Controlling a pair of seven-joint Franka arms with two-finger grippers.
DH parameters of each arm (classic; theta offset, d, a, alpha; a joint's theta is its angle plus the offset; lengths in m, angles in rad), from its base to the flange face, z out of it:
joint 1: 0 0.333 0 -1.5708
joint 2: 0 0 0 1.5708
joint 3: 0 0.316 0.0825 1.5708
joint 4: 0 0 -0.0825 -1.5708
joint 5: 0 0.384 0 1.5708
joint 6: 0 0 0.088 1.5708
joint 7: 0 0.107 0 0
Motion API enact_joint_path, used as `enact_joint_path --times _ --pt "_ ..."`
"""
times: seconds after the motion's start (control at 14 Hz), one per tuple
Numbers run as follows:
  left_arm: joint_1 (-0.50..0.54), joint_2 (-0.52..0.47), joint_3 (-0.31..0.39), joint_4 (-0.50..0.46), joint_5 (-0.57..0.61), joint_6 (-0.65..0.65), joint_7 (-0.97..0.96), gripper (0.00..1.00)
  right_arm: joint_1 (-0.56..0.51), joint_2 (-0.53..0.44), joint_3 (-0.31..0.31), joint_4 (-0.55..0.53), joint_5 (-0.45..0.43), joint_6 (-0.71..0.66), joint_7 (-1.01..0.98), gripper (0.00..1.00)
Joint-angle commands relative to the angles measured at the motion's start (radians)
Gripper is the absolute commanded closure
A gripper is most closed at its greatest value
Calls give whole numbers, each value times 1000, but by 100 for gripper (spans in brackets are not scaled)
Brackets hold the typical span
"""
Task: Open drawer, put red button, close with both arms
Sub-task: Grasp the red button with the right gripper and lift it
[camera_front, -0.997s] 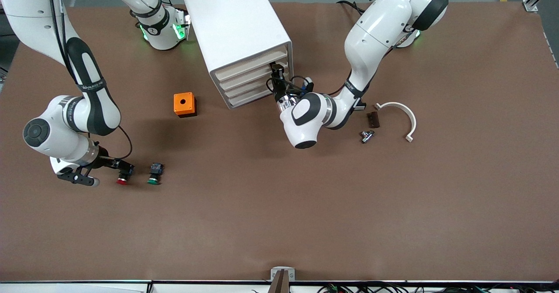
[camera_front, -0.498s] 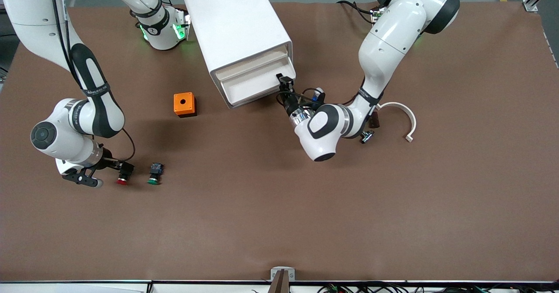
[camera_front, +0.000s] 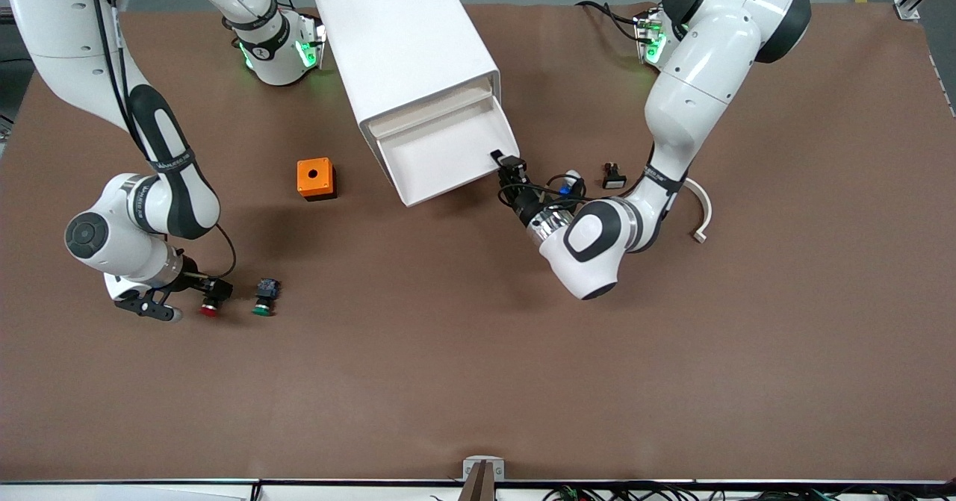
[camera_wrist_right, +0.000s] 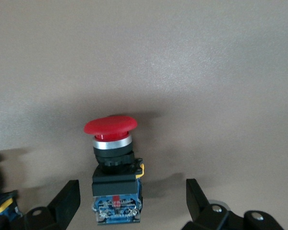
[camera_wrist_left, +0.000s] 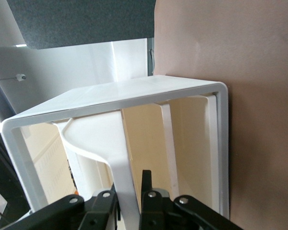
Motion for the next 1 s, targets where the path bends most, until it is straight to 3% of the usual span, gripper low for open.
enact_joint_path --times 0.0,0.36,0.71,0.78,0.85,0.93 --pt "18 2 2 2 -13 -1 -7 81 0 9 -1 5 12 6 12 3" --pt "37 2 2 2 -10 -1 -6 78 3 9 -1 5 11 -5 34 18" --pt "46 0 2 5 -13 -1 -7 75 3 7 0 5 11 -25 34 68" --pt "46 0 0 9 -13 -1 -4 70 3 7 0 5 11 -26 35 76" --pt "46 -1 -3 12 -13 -1 9 54 2 7 0 5 11 -35 35 84" --pt "48 -1 -6 23 -15 -1 41 28 2 5 0 7 11 -38 35 92"
